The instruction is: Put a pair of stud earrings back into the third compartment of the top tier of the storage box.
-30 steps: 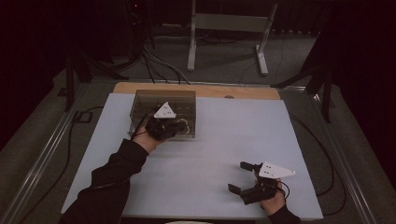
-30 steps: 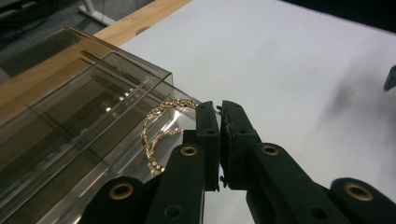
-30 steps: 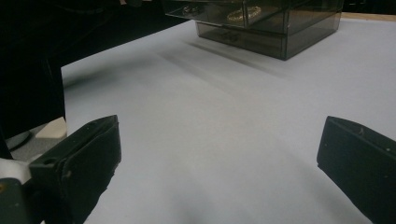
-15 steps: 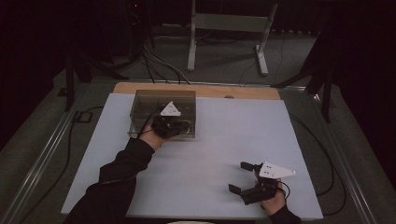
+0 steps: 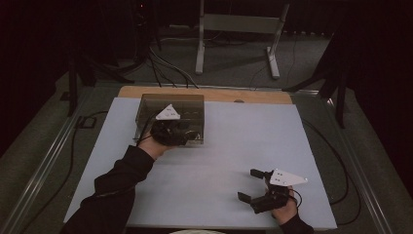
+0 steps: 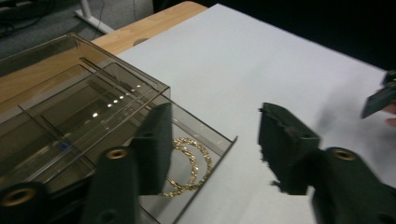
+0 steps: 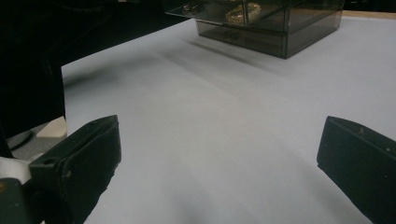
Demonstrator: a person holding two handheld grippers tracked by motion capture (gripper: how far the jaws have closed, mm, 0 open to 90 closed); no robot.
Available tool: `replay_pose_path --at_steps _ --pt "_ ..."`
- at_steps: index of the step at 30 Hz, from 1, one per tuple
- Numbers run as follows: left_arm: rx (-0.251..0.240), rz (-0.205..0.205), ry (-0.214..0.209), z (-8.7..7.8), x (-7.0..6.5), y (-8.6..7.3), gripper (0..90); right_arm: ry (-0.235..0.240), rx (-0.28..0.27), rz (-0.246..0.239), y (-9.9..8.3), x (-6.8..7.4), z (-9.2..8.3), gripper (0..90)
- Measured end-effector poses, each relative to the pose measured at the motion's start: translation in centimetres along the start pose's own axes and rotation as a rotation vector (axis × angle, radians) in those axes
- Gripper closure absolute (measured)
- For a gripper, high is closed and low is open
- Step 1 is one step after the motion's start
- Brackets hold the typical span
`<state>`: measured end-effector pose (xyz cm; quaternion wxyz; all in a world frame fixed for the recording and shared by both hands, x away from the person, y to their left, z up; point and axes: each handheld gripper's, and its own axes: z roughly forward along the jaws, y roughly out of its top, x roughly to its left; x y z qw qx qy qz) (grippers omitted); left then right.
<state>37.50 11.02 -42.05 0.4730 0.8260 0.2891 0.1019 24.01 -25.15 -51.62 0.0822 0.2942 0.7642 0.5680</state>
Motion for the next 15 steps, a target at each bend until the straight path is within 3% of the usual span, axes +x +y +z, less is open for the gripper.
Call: replay_pose_path --at_steps 6,8,10,12,15 --pt "-0.009 -0.032 0.006 -1.8 0.2 0.1 26.4 0.001 0.001 -0.003 0.0 0.1 0.1 0.0" --pt "-0.028 -0.044 0.031 -2.4 0.0 -0.1 21.7 0.0 0.003 -0.001 0.0 0.1 0.1 0.0" --pt "-0.041 -0.04 0.005 -3.0 0.1 -0.4 16.7 0.0 0.003 0.0 0.0 0.0 0.1 0.0" --pt "-0.045 -0.046 0.005 -3.2 0.1 -0.5 13.8 0.0 0.004 -0.002 0.0 0.0 0.1 0.0" --pt "-0.027 -0.026 -0.021 -3.9 -0.1 -1.3 3.5 0.001 0.003 0.002 0.0 0.0 0.2 0.0"
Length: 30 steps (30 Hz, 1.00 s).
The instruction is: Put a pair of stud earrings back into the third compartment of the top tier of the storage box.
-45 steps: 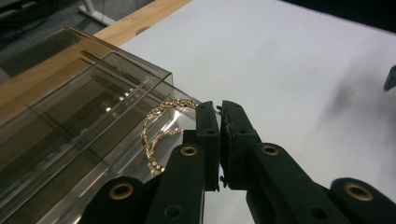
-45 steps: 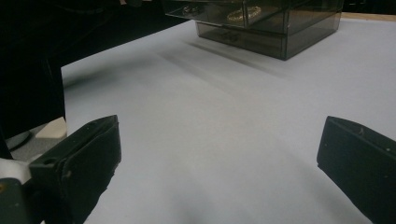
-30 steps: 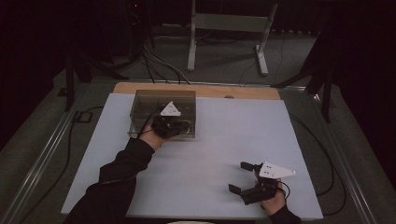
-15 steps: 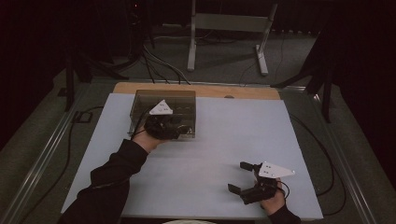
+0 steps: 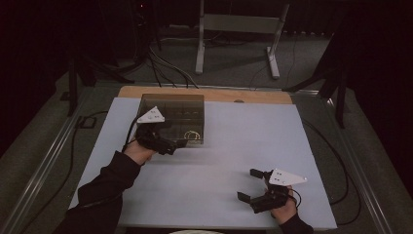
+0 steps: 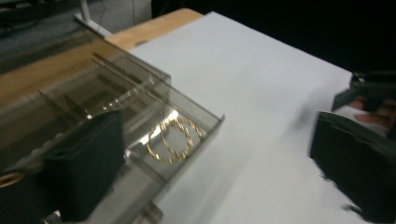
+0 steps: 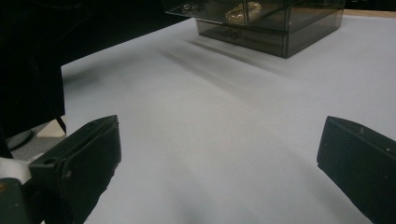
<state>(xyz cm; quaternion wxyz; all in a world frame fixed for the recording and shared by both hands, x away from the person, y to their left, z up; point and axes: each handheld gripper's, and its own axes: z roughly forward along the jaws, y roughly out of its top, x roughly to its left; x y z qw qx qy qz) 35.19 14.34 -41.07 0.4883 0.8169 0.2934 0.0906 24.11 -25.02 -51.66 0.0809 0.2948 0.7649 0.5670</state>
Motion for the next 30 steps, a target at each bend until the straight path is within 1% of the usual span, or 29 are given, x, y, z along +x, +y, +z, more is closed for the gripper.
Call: replay_pose_path --at_steps 1,3,4,7,8,9,10,11,12,13,14,15,16,17,18,19,20,21,23,25,26,27,28,29,30 --pt "-0.001 0.001 -0.006 -0.2 -0.1 -0.3 2.3 0.0 0.001 -0.002 0.0 0.0 0.0 0.0" --pt "-0.001 0.001 -0.006 -0.2 -0.1 -0.3 2.2 0.0 0.004 -0.005 0.0 0.0 0.0 0.0" --pt "-0.006 0.018 0.0 -1.0 -0.4 -1.2 1.4 0.001 0.002 0.0 0.0 0.0 0.0 0.0" --pt "-0.008 0.017 -0.015 -1.7 -0.5 -1.9 0.9 0.0 0.0 -0.004 0.0 0.1 0.0 0.0" --pt "-0.008 0.017 -0.015 -1.7 -0.5 -1.9 0.9 0.0 0.0 -0.004 0.0 0.1 0.0 0.0" --pt "-0.015 0.01 -0.026 -2.2 -0.6 -2.5 0.9 0.001 0.003 -0.002 0.1 0.1 0.0 0.0" --pt "-0.015 0.01 -0.026 -2.2 -0.6 -2.5 0.9 0.002 0.001 -0.001 0.1 0.1 0.1 0.0" --pt "-0.008 0.007 -0.024 -2.6 -0.6 -3.2 0.9 0.002 -0.002 -0.007 0.1 0.1 0.1 0.0" --pt "-0.008 0.007 -0.024 -2.6 -0.6 -3.2 0.9 0.002 -0.002 -0.007 0.1 0.1 0.1 0.0" --pt "-0.008 0.001 -0.018 -2.8 -0.7 -3.8 0.9 0.004 0.007 -0.008 0.1 0.2 0.1 0.0" --pt "-0.008 0.001 -0.018 -2.8 -0.7 -3.8 0.9 0.003 0.007 -0.006 0.1 0.2 0.2 0.0" --pt "-0.018 -0.019 -0.026 -3.0 -0.7 -4.6 0.9 0.003 0.005 -0.002 0.1 0.1 0.1 0.0" --pt "-0.018 -0.019 -0.026 -3.0 -0.7 -4.6 0.9 0.003 0.005 -0.002 0.1 0.1 0.1 0.0" --pt "-0.012 -0.02 -0.028 -3.1 -0.8 -5.3 0.9 0.002 -0.002 -0.005 0.1 0.1 0.1 0.0" --pt "-0.012 -0.02 -0.028 -3.1 -0.8 -5.3 0.9 0.003 0.0 -0.007 0.1 0.1 0.1 0.0" --pt "-0.017 -0.027 -0.029 -3.2 -0.8 -5.9 0.9 0.001 0.004 -0.006 0.1 0.1 0.1 0.0" --pt "-0.017 -0.027 -0.029 -3.2 -0.8 -5.9 0.9 0.001 0.004 -0.006 0.1 0.1 0.1 0.0" --pt "-0.014 -0.026 -0.024 -3.3 -0.9 -6.6 0.9 0.002 0.002 0.0 0.1 0.1 0.1 0.0" --pt "-0.013 -0.025 -0.028 -3.4 -0.9 -7.3 0.9 0.003 0.0 -0.008 0.1 0.1 0.1 0.0" --pt "-0.01 -0.028 -0.024 -3.4 -0.9 -8.1 1.0 0.001 0.004 -0.005 0.1 0.1 0.1 0.0" --pt "-0.01 -0.028 -0.024 -3.4 -0.9 -8.1 0.9 0.001 0.004 -0.005 0.1 0.1 0.1 0.0" --pt "-0.004 -0.033 -0.026 -3.4 -0.9 -8.9 0.9 0.002 0.002 0.0 0.1 0.1 0.1 0.0" --pt "-0.004 -0.033 -0.026 -3.4 -0.9 -8.9 0.9 0.002 0.002 0.0 0.1 0.1 0.1 0.0" --pt "0.004 -0.031 -0.022 -3.4 -0.9 -9.7 0.9 0.002 0.0 -0.007 0.1 0.1 0.1 0.0" --pt "0.004 -0.031 -0.022 -3.4 -0.9 -9.7 0.9 0.002 0.0 -0.007 0.1 0.1 0.1 0.0"
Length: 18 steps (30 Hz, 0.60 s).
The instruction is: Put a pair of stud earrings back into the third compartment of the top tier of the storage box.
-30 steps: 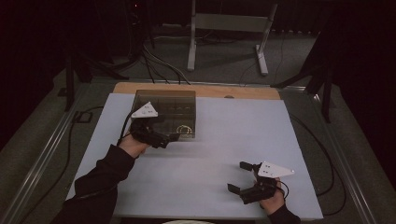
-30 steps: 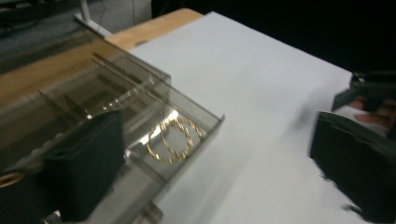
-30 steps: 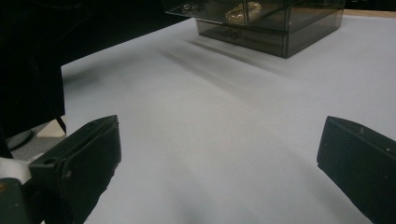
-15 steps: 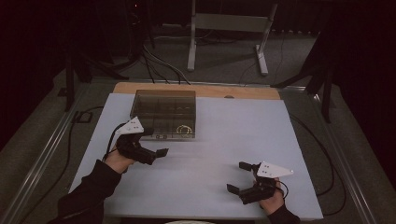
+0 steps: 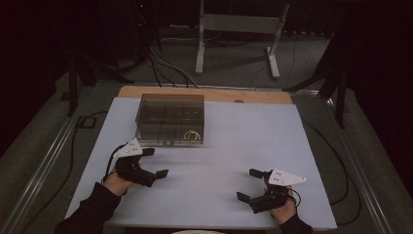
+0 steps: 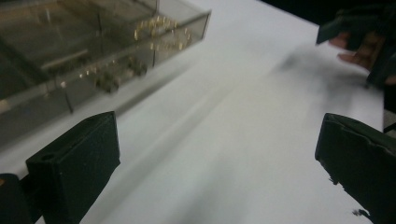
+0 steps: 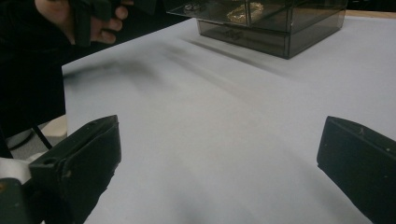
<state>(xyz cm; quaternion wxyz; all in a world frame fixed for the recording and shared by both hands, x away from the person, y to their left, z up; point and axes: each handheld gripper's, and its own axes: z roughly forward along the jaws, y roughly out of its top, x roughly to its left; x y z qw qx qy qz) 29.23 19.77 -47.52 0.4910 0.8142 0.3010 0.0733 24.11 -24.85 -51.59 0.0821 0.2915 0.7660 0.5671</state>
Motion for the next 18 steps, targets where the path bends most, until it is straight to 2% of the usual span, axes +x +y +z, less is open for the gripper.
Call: replay_pose_path --at_steps 1,8,11,18 --pt "0.004 -0.013 -0.004 0.0 0.1 -0.8 0.9 -0.001 0.003 0.005 0.0 0.0 0.0 0.0" --pt "-0.004 -0.038 -0.003 -0.3 0.5 -2.8 0.9 -0.002 0.004 0.008 0.0 0.0 0.1 0.0" --pt "0.007 -0.026 0.006 -0.6 0.5 -3.6 0.9 -0.002 0.007 0.004 0.0 0.0 0.1 0.0" --pt "0.008 -0.035 0.02 -1.9 0.4 -5.1 0.9 -0.005 0.013 0.004 -0.1 0.0 0.1 0.0"
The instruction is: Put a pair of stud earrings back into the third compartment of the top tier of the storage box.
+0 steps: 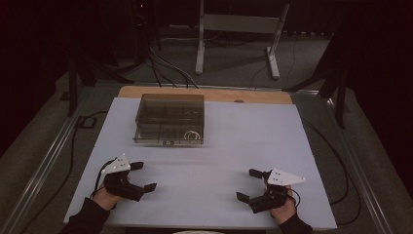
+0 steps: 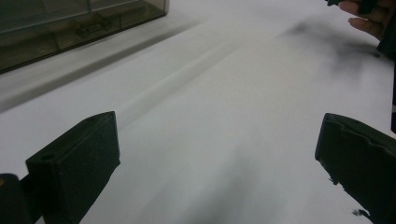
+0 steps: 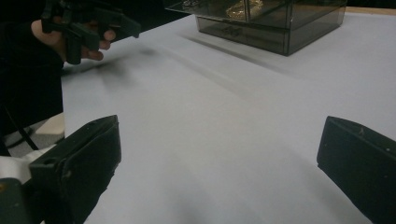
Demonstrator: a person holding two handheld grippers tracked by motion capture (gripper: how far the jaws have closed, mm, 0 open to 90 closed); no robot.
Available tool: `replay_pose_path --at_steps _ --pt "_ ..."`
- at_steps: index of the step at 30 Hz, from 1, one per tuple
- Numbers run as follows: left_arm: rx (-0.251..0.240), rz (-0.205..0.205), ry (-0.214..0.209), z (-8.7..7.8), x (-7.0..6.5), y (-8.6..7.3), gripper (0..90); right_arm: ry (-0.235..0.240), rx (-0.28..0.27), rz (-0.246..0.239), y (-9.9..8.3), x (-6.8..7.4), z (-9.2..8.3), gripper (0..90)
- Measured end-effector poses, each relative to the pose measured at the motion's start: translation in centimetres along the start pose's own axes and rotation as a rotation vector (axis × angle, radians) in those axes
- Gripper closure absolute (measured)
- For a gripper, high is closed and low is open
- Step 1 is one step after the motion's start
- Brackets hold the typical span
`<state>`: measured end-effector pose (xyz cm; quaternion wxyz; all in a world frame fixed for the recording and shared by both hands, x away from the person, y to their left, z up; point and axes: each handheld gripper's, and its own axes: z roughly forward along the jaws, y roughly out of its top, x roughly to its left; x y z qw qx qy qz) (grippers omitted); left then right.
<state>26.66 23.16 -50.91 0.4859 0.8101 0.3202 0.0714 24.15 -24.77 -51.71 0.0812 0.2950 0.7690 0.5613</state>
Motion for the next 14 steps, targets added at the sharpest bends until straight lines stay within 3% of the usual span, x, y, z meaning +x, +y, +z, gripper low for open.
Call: replay_pose_path --at_steps 7,14 --pt "0.024 0.001 0.021 -1.3 -0.4 -1.6 0.9 0.006 0.001 0.001 0.0 0.0 0.1 0.0" --pt "0.011 -0.021 0.034 -1.8 -0.1 -2.2 0.9 0.01 0.0 -0.001 0.0 0.0 0.1 0.0"
